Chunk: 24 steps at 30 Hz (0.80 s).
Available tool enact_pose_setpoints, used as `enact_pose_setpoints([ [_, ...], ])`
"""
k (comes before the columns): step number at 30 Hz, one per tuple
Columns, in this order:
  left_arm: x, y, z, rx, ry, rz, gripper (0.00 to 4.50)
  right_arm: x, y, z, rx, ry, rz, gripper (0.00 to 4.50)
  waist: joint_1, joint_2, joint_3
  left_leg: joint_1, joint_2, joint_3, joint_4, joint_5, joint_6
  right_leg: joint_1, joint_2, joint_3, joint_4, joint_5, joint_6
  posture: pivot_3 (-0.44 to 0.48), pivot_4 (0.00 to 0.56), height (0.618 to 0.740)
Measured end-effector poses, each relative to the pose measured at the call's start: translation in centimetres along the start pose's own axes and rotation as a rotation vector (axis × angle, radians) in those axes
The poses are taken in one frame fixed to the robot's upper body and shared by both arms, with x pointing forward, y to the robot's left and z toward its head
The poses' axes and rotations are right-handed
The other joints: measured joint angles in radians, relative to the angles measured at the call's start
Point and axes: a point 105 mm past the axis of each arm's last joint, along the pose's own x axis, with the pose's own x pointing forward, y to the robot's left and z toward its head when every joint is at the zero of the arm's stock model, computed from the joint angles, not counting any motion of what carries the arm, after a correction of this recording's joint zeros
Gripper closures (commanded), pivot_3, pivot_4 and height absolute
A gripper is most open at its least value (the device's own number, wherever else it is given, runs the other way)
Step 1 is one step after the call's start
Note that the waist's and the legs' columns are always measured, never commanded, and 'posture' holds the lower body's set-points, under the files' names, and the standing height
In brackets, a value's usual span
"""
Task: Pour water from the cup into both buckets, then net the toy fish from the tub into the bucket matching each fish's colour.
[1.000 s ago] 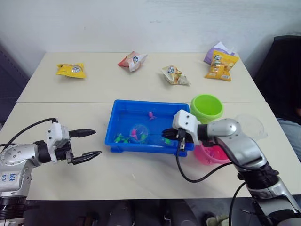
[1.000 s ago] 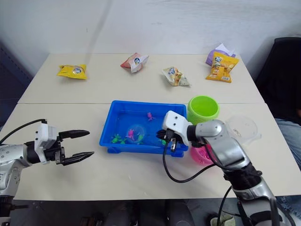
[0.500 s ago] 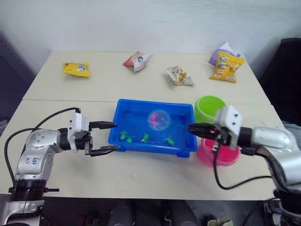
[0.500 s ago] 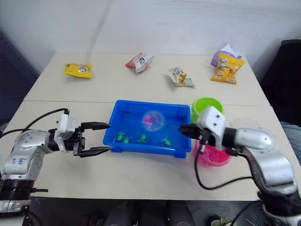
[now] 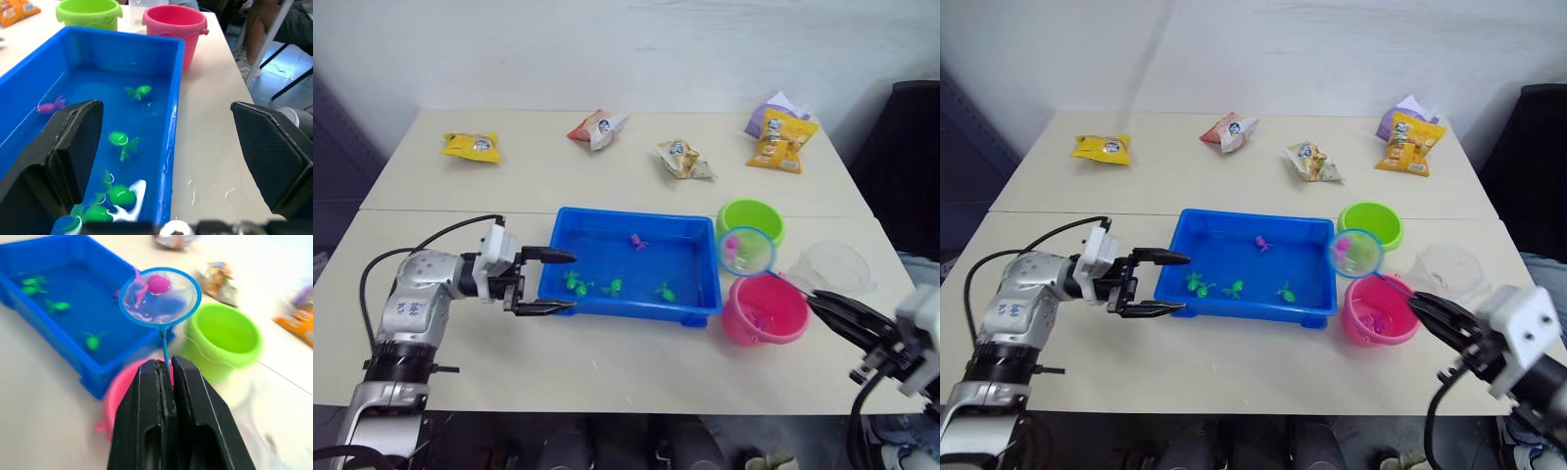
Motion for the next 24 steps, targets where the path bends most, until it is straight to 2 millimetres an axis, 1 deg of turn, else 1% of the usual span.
enact_pose_setpoints([
  [5,0.9,0.5,-0.1,-0.002,-0.005,-0.039,0.02,-1.3,-0.8,-1.3,-0.153,0.028,-0.076,4.50,-0.005,0.000,0.000,0.001,0.000,0.002,0.000,0.002,-0.004,0.000,0.001,0.003,0.000,0.000,0.001,0.000,0.150,0.740],
  [8,1.4,0.7,0.2,0.011,-0.010,-0.054,0.02,-2.1,-1.5,-3.1,-0.258,0.060,-0.133,4.50,-0.002,0.000,0.000,0.001,0.000,0.002,0.000,0.003,-0.005,0.000,0.002,0.003,0.000,0.000,0.001,0.000,0.150,0.740],
  [11,1.6,0.7,0.3,0.005,-0.013,-0.057,0.02,-2.5,-1.8,-3.4,-0.360,0.029,-0.183,4.50,-0.005,0.000,0.000,0.001,0.001,0.003,0.000,0.003,-0.006,-0.001,0.002,0.003,0.000,0.000,0.001,0.000,0.150,0.740],
  [13,1.7,0.7,0.3,-0.004,-0.015,-0.058,0.02,-2.6,-1.6,-3.5,-0.457,0.015,-0.188,4.50,-0.004,0.000,0.000,0.002,0.001,0.003,0.000,0.003,-0.006,0.000,0.002,0.003,0.000,0.000,0.001,0.000,0.150,0.740],
  [15,1.8,0.8,0.5,-0.012,-0.015,-0.054,0.02,-2.5,-1.1,-4.0,-0.586,0.020,-0.170,4.50,-0.004,0.000,0.000,0.001,0.001,0.002,0.000,0.003,-0.006,-0.001,0.002,0.003,0.000,0.000,0.001,0.000,0.150,0.740],
  [18,2.2,0.7,1.2,0.002,-0.016,-0.058,0.02,-2.5,-0.6,-4.7,-0.736,0.023,-0.150,4.50,-0.004,0.000,0.000,0.002,0.000,0.003,0.000,0.004,-0.007,0.000,0.002,0.004,0.000,0.000,0.001,0.000,0.150,0.740],
  [21,2.6,0.6,1.7,0.008,-0.021,-0.058,0.02,-2.5,-0.3,-5.1,-0.835,0.021,-0.142,4.50,-0.004,0.000,0.000,0.002,0.001,0.003,0.000,0.004,-0.008,0.000,0.002,0.004,0.001,0.000,0.001,0.000,0.150,0.740],
  [24,3.4,0.2,2.2,-0.031,-0.088,-0.049,0.02,-2.7,-0.2,-5.4,-0.998,0.033,-0.151,4.50,-0.004,0.000,0.000,0.002,0.001,0.003,0.000,0.005,-0.008,-0.001,0.002,0.005,0.001,0.000,0.000,0.000,0.150,0.740],
])
